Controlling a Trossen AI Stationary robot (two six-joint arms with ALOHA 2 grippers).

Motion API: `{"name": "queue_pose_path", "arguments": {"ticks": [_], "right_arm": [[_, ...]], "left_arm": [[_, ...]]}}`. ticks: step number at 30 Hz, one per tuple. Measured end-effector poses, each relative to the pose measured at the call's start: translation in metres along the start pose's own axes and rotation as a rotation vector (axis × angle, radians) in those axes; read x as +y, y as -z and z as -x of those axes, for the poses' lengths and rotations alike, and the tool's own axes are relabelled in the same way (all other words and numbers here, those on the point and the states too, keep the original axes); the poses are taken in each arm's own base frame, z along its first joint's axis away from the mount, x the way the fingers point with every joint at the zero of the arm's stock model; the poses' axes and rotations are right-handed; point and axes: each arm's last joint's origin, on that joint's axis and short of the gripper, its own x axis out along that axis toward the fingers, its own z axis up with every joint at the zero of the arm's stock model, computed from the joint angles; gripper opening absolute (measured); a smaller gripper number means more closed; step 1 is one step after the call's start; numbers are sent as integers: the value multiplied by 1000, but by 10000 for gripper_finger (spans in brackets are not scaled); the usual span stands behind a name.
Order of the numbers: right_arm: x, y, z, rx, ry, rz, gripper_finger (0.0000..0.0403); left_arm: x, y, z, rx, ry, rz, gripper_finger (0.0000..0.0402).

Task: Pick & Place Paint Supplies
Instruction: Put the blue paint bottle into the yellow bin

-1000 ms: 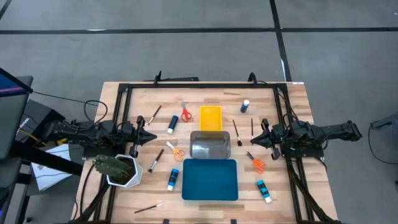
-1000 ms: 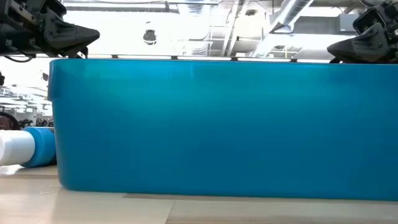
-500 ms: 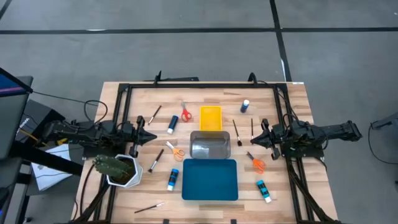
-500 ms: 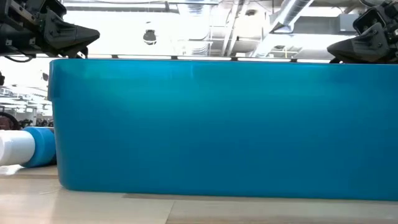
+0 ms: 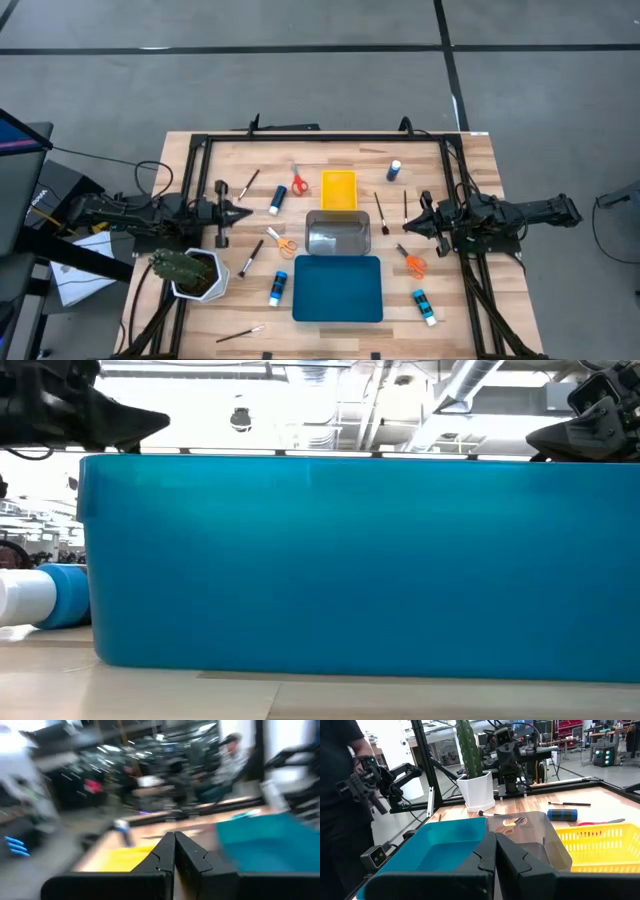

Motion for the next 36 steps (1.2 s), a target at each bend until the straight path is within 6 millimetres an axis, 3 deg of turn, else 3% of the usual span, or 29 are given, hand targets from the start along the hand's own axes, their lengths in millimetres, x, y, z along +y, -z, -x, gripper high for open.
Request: {"name": "queue_pose_path", "arguments": {"ticks": [4, 12, 14, 19, 25, 29, 36], "right_arm": [[0, 0, 0, 0, 0, 0, 0], [0, 0, 0, 0, 0, 0, 0], [0, 0, 0, 0, 1, 0, 0], [-4, -3, 0, -36, 84, -16, 0], [-2, -19, 2, -213, 33, -348, 0], [0, -36, 7, -399, 1, -387, 0], [0, -53, 16, -623, -30, -511, 0]], "left_arm": [[3, -4, 0, -33, -59, -84, 0], [6, -15, 1, -146, -88, 21, 0], [6, -18, 2, -184, -69, 156, 0], [9, -29, 5, -322, 27, 682, 0], [19, -51, 13, -609, 53, 1053, 0], [25, -60, 19, -775, -1, 1074, 0], [24, -61, 13, -794, -39, 992, 0]]}}
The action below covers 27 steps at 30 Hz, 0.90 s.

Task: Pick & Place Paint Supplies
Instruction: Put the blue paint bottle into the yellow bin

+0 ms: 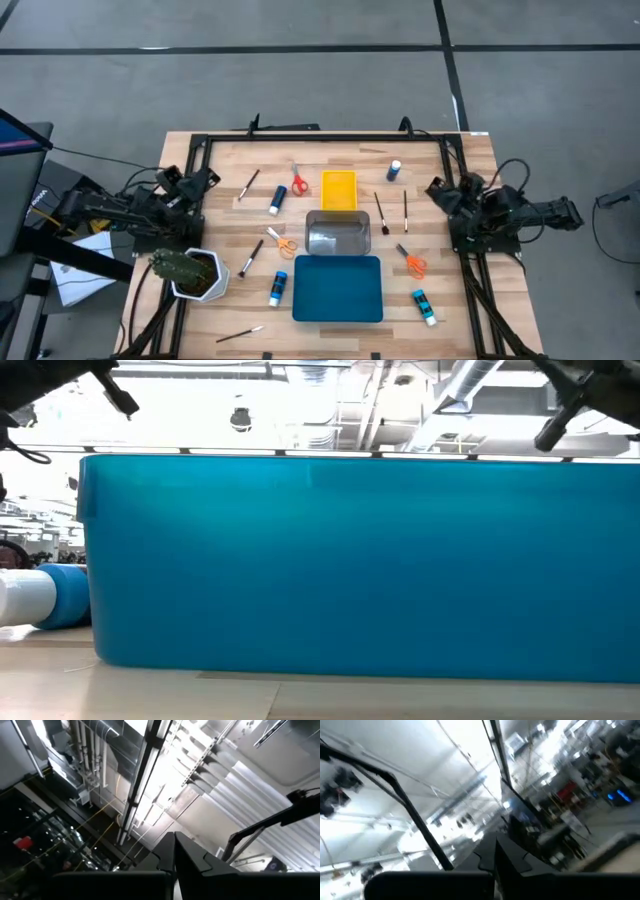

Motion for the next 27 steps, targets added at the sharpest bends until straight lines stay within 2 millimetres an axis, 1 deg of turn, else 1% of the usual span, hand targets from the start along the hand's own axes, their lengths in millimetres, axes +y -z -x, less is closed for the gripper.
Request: {"name": "queue_pose_path", "arguments": {"ticks": [7, 13, 18, 21, 24, 27], "right_arm": [[3, -4, 0, -41, -31, -18, 0], [3, -7, 0, -89, 9, -24, 0], [13, -20, -4, -135, 8, 30, 0], [23, -33, -7, -174, 10, 67, 2], [36, -47, -16, -167, 24, 117, 26], [55, -68, -29, -105, 67, 164, 71]], "left_arm": [[6, 10, -5, 12, -67, -20, 0], [-2, 11, -25, 2, -64, -21, 0], [-8, 8, -35, -13, -52, -95, 0], [-12, 5, -39, -28, -37, -163, 0], [-19, 0, -47, -55, -24, -197, 7], [-23, -3, -55, -70, -46, -262, 29]]}}
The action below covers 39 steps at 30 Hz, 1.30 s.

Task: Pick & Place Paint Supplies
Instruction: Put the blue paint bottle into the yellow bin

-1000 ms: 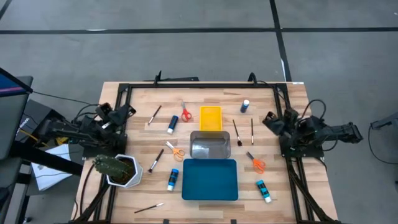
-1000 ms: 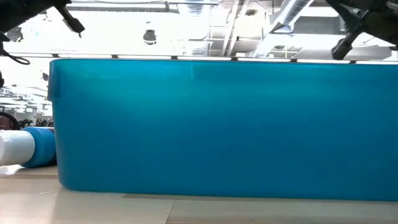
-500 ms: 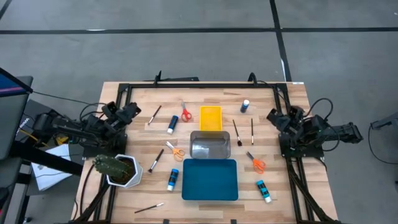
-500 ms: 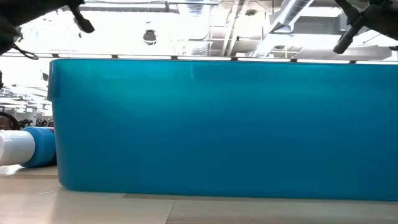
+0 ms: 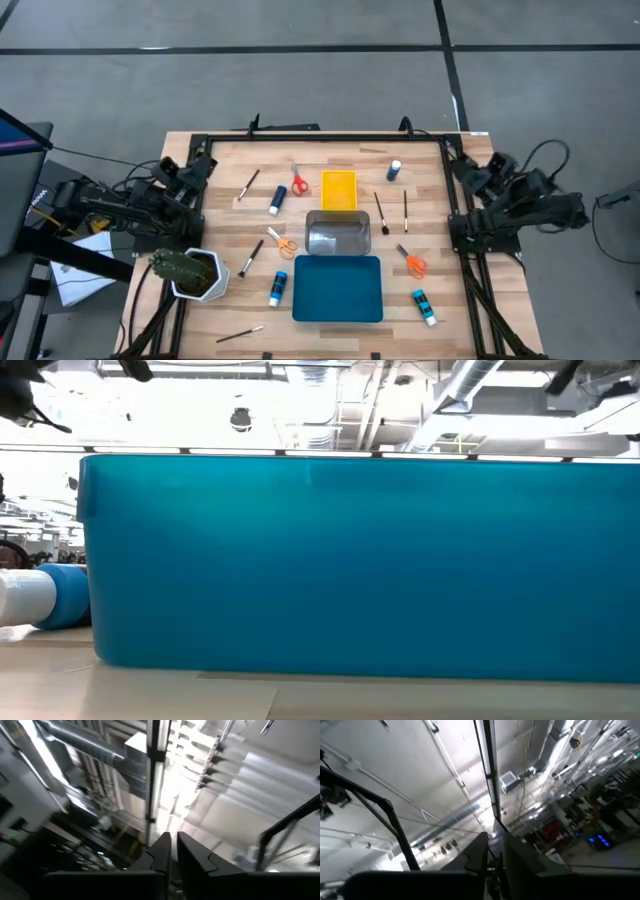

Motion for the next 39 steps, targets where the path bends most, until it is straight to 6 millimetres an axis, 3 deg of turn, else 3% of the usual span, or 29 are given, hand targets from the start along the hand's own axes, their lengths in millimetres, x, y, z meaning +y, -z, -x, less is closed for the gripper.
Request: {"name": "queue_pose_path", "arguments": {"ticks": [10, 16, 24, 28, 31, 35, 39], "right_arm": [[61, -81, -62, 295, 226, 244, 230], [81, -110, -94, 530, 474, 426, 244], [88, -127, -141, 764, 690, 680, 240], [74, -131, -161, 884, 836, 804, 240], [51, -131, -177, 984, 931, 814, 240], [5, -130, -190, 1144, 1035, 720, 240], [-55, -121, -201, 1319, 1130, 560, 240]], "left_arm": [[-10, -4, -32, 6, -227, -280, 168], [-15, 0, -52, 54, -317, -411, 224], [-15, 10, -61, 90, -371, -442, 238], [-14, 14, -61, 100, -379, -445, 234], [-13, 17, -62, 108, -383, -447, 232], [-13, 21, -62, 118, -385, -449, 232], [-12, 24, -62, 125, -387, -435, 231]]}}
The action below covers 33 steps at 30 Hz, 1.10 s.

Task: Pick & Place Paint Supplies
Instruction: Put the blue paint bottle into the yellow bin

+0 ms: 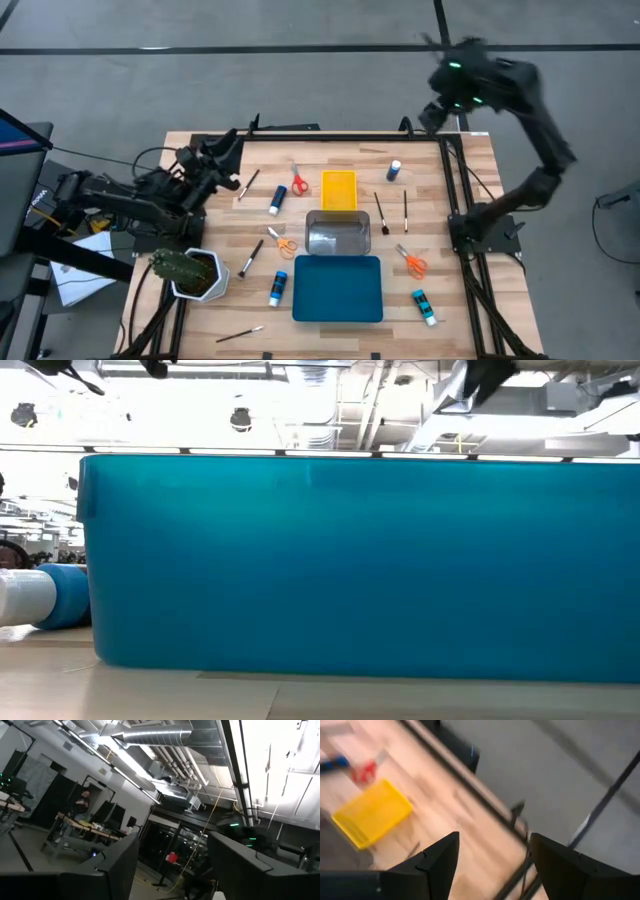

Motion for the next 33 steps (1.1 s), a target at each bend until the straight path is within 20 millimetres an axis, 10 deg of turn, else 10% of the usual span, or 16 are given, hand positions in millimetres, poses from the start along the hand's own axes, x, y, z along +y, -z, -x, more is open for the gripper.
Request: {"name": "queue_pose_path", "arguments": {"ticks": [9, 17, 33], "right_arm": [[8, -28, -111, 190, -92, -41, 240], [22, 1, -179, 364, -114, -103, 240], [44, 68, -230, 402, -139, -189, 240]], "left_arm": [[-4, 11, -1, 35, 11, 7, 231], [-5, 14, -1, 48, 14, 53, 231], [-4, 14, -1, 47, -27, 52, 231]]}}
